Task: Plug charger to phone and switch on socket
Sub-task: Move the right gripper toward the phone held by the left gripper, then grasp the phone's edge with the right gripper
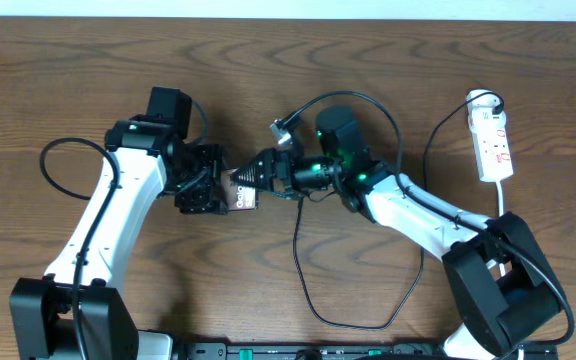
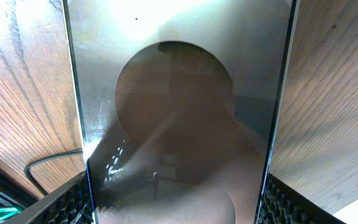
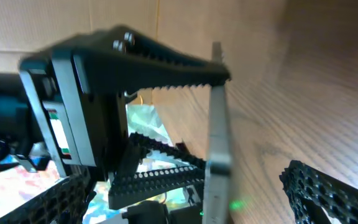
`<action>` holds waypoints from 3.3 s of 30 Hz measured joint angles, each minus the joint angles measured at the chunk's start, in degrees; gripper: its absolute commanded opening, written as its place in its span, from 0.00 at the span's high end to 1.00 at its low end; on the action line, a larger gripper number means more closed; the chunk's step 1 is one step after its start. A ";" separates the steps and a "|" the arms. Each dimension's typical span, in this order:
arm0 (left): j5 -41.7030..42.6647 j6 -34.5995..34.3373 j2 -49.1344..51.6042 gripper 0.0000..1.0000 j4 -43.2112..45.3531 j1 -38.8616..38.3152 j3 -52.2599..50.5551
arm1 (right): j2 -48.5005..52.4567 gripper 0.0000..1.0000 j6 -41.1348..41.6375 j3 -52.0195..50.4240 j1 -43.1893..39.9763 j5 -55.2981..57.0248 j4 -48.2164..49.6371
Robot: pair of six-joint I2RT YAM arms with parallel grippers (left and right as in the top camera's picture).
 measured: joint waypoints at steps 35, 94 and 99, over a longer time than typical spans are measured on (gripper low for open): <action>3.89 -1.68 0.00 0.93 0.02 -0.09 0.00 | 0.00 0.40 -3.41 0.00 5.49 9.66 -0.98; 3.89 -0.33 0.00 0.92 0.42 -0.07 0.00 | 0.00 0.75 4.74 0.00 8.07 17.16 -4.11; 3.89 -0.31 0.00 0.93 0.42 -0.07 0.00 | 0.00 0.79 4.74 0.00 8.07 17.33 -4.42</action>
